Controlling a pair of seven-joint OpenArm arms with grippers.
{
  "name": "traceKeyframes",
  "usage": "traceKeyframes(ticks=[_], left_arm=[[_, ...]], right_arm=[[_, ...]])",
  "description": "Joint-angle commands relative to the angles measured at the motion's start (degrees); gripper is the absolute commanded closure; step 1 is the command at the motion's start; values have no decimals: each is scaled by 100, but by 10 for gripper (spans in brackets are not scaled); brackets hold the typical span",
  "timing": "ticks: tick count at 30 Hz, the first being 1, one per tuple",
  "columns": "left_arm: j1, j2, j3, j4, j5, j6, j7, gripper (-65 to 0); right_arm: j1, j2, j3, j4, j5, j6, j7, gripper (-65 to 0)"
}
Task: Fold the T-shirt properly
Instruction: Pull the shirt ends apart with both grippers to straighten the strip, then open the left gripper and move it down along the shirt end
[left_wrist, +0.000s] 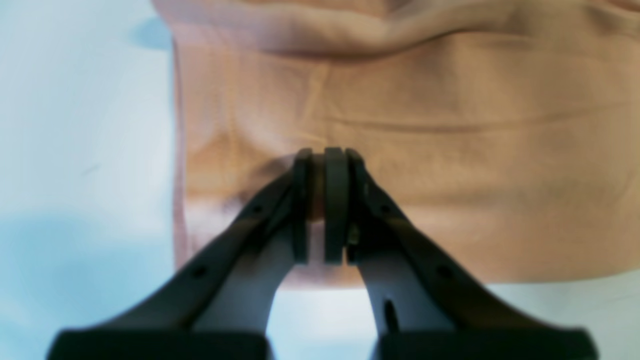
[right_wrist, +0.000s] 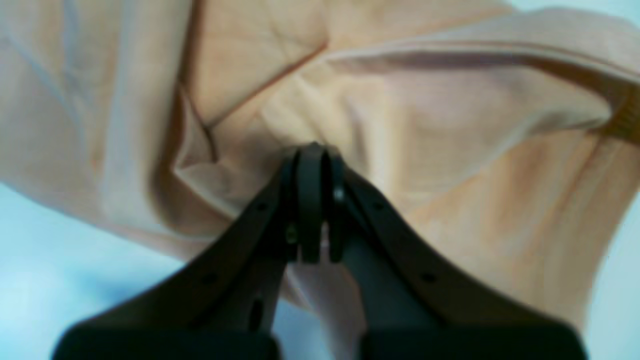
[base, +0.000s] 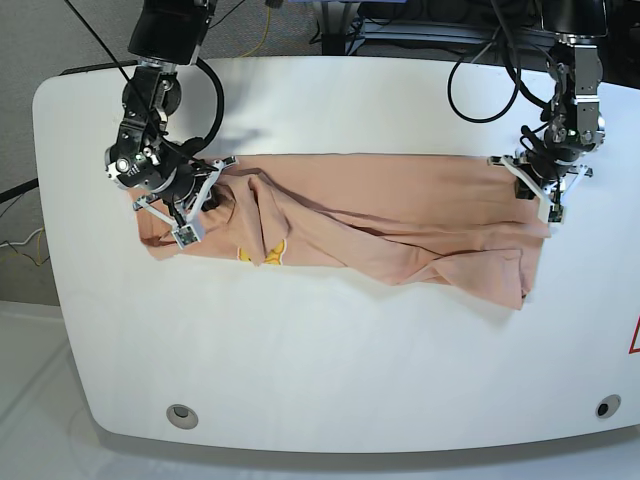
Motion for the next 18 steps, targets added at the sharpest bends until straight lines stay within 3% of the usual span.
traceKeyframes(ticks=[1, 18], left_arm=[[-56, -75, -58, 47, 76, 43, 61, -25], [-628, -57, -172, 91, 67, 43, 96, -25]], right_arm=[[132, 69, 7, 97, 34, 6, 87, 0], [79, 78, 33, 300, 34, 6, 87, 0]])
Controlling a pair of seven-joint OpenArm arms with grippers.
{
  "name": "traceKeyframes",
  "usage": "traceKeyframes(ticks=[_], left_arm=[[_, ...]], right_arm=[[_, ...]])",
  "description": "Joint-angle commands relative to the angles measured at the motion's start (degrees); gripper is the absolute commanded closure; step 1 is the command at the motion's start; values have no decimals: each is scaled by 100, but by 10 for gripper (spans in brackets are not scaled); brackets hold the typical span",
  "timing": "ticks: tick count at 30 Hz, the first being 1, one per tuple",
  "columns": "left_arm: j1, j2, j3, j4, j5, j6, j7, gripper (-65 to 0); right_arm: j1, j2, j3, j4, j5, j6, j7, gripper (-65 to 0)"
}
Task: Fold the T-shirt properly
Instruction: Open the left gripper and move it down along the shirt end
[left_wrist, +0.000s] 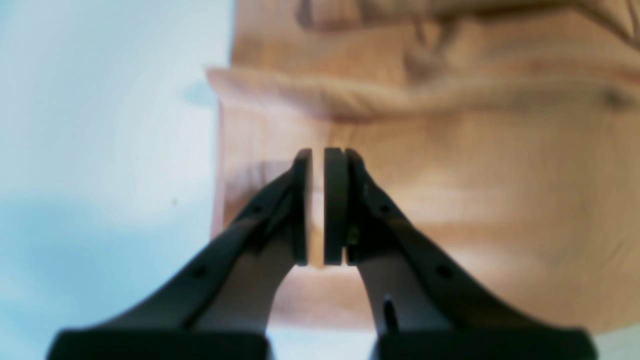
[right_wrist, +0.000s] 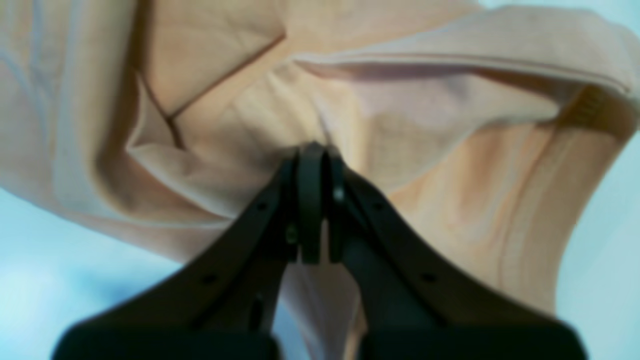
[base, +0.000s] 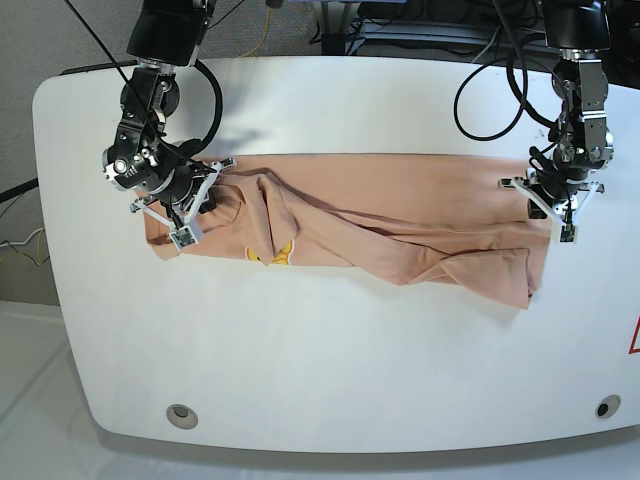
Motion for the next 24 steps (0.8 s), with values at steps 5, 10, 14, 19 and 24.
traceKeyframes(ticks=[5, 10, 14, 19, 24], left_arm=[[-321, -70, -43, 146, -5, -1, -77, -26], [-444, -53, -35, 286, -5, -1, -77, -43], [-593, 9, -35, 313, 13, -1, -77, -156], [-646, 9, -8, 295, 13, -1, -94, -333], [-655, 0, 9, 295, 21, -1, -103, -343]], right_arm=[[77, 30, 11, 439, 39, 6, 78, 0], [24, 30, 11, 773, 48, 6, 69, 0], [6, 12, -6, 949, 56, 6, 60, 0], [-90, 12, -6, 931, 56, 6, 60, -69], [-196, 3, -6, 957, 92, 6, 60, -215]])
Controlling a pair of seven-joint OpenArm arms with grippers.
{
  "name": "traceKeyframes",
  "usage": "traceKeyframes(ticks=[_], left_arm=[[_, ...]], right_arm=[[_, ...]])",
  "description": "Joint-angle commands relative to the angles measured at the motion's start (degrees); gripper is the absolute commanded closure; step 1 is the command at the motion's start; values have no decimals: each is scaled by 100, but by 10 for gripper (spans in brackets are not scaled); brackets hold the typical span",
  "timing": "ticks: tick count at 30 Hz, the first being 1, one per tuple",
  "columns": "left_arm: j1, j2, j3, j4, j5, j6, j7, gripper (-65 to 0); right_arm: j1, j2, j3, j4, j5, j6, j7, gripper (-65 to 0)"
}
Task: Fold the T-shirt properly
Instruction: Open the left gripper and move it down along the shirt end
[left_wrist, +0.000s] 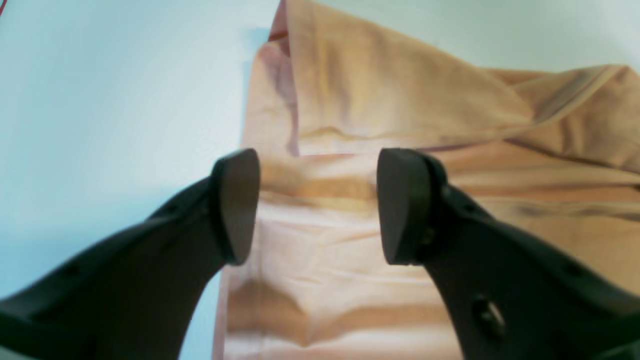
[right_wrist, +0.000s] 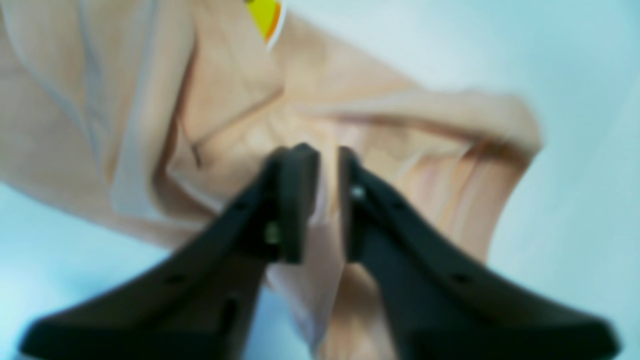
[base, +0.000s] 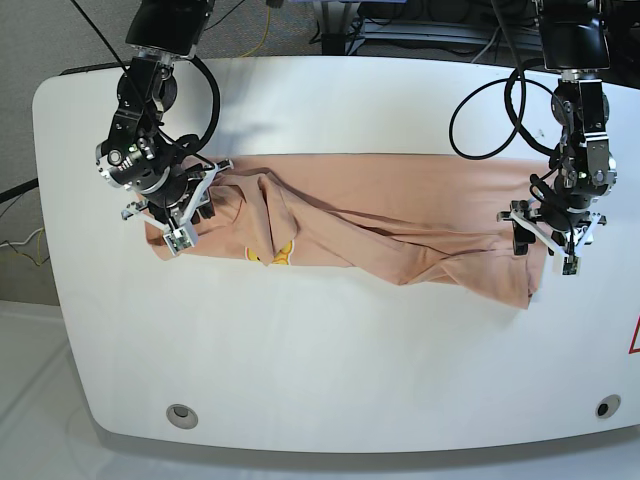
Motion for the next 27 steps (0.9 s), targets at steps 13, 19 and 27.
traceKeyframes(ticks=[13, 19, 27], left_arm=[[-308, 146, 873, 96, 1734, 19, -439, -340], [-317, 198, 847, 70, 1830, -8, -519, -343], [-317, 181, 223, -71, 670, -588, -519, -343]], right_arm=[[-92, 38, 11, 281, 96, 8, 97, -267], [-109, 38, 11, 281, 96, 8, 97, -267], [-215, 38, 11, 281, 96, 8, 97, -267]])
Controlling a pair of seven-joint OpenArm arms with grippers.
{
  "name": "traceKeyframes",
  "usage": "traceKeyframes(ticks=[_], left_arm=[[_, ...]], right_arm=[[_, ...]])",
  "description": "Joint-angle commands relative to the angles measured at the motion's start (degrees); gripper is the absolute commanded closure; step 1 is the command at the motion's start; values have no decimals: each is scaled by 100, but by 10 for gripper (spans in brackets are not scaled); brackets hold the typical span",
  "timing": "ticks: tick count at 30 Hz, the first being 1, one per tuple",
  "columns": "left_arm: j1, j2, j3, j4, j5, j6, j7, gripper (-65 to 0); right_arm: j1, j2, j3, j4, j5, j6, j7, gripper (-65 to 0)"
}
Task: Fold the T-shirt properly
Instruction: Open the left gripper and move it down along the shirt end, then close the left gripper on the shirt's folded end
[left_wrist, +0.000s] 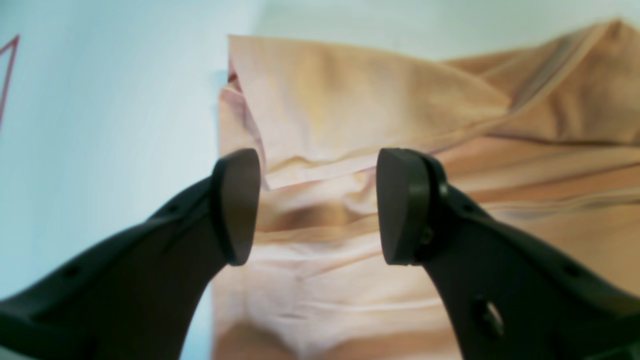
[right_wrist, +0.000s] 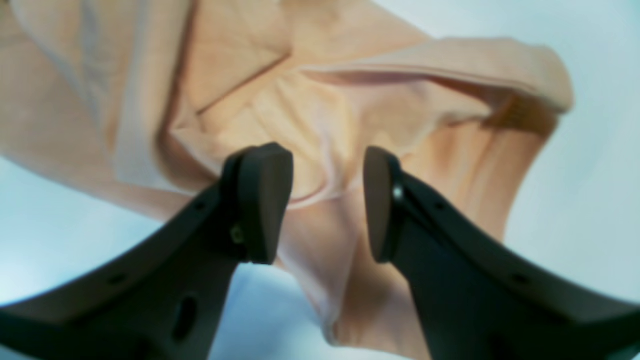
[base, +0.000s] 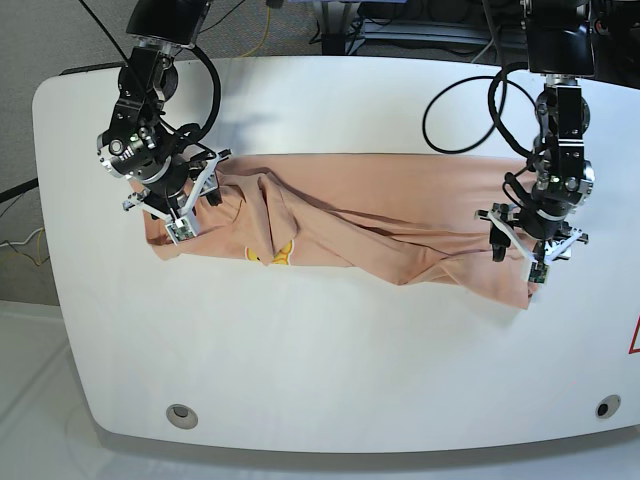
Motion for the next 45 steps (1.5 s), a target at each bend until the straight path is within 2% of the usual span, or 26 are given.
traceKeyframes(ticks=[1, 9, 12, 15, 36, 45], left_arm=[[-114, -73, -261, -51, -317, -162, -134, -343], [-641, -117, -692, -913, -1169, -584, -2, -343], [-870, -240, -806, -1317, -1451, -777, 86, -343], [-1019, -275, -885, -1634, -1653, -830, 95, -343], [-1766, -292, -938, -2821, -1714, -821, 86, -344], [-1907, -292, -911, -3014, -1697, -821, -116, -344]], right_arm=[[10, 43, 13, 132, 72, 6, 82, -267], [-7, 43, 13, 132, 72, 6, 82, -267], [-7, 43, 13, 132, 72, 6, 82, -267], [-7, 43, 5, 132, 72, 6, 82, -267], [-104, 69, 5, 132, 72, 6, 82, -267], [-122, 69, 5, 132, 72, 6, 82, -267]])
